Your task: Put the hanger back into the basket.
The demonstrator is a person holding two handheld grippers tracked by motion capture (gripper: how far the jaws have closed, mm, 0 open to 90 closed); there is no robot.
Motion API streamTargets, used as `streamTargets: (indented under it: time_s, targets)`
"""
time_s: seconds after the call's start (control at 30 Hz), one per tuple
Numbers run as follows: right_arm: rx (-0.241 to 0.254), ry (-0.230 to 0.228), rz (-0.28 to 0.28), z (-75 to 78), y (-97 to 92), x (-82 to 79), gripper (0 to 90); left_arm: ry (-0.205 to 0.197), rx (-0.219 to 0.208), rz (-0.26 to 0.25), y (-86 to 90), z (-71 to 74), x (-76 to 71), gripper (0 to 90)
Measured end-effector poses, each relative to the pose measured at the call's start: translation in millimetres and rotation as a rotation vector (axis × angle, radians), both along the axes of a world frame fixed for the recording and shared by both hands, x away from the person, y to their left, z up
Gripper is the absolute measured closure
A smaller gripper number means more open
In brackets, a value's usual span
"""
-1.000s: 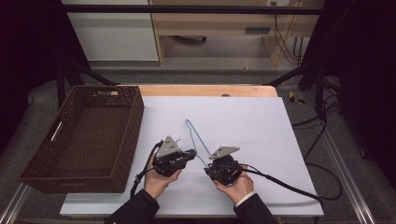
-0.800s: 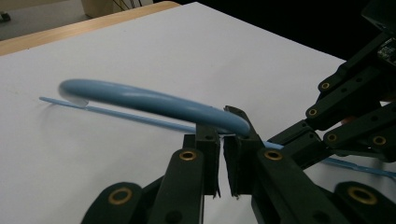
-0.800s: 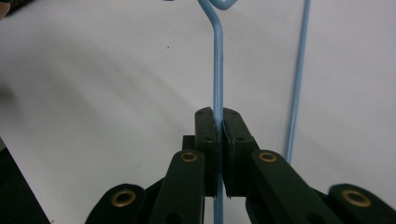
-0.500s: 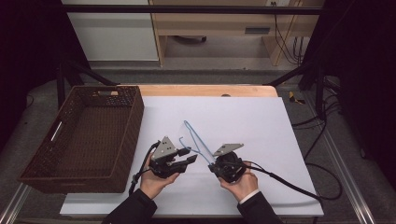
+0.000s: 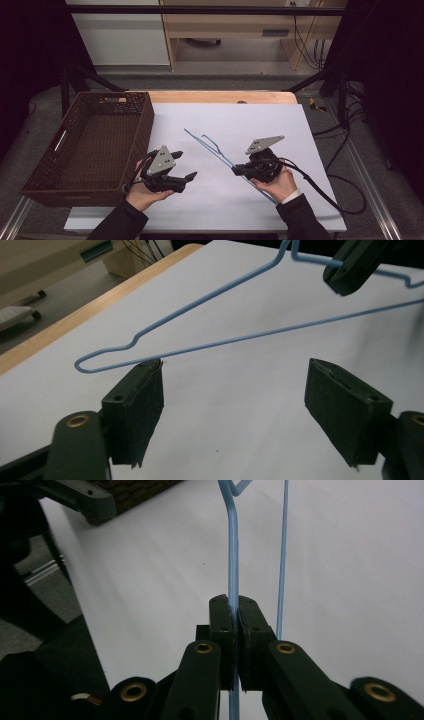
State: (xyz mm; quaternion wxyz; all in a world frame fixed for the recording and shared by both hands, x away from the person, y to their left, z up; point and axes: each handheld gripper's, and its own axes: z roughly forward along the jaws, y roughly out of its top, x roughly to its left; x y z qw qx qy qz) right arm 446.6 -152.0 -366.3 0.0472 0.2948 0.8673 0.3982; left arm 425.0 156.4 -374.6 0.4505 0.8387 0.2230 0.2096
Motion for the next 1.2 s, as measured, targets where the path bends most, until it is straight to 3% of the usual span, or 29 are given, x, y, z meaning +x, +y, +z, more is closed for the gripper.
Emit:
streamTargets:
  time_s: [0.2, 0.43, 0.53, 0.77, 0.97, 1.2]
  targets:
    - [0.001, 0.020, 0.078, 5.2, -3.6, 1.9, 87.7, -0.021, 0.078, -0.020, 1.8, 6.3, -1.3, 17.3]
    - [0.010, 0.063, 0.176, 2.9, -1.4, -0.3, 87.7, -0.052, 0.175, -0.054, -4.3, 3.1, -5.0, 14.6]
    - [0.005, 0.079, 0.190, 1.4, -0.5, -1.4, 87.7, -0.073, 0.218, -0.075, -9.4, 0.7, -6.5, 14.6]
    - [0.012, 0.109, 0.223, 0.5, 1.2, -4.5, 87.7, -0.149, 0.330, -0.095, -24.3, -6.8, -7.4, 24.0]
    - [0.032, 0.119, 0.233, -0.1, -0.1, -6.1, 87.7, -0.212, 0.366, -0.098, -32.3, -12.0, -4.4, 34.9]
    - [0.041, 0.128, 0.230, -3.1, 0.5, -5.5, 87.7, -0.249, 0.407, -0.103, -39.1, -20.9, 2.4, 48.1]
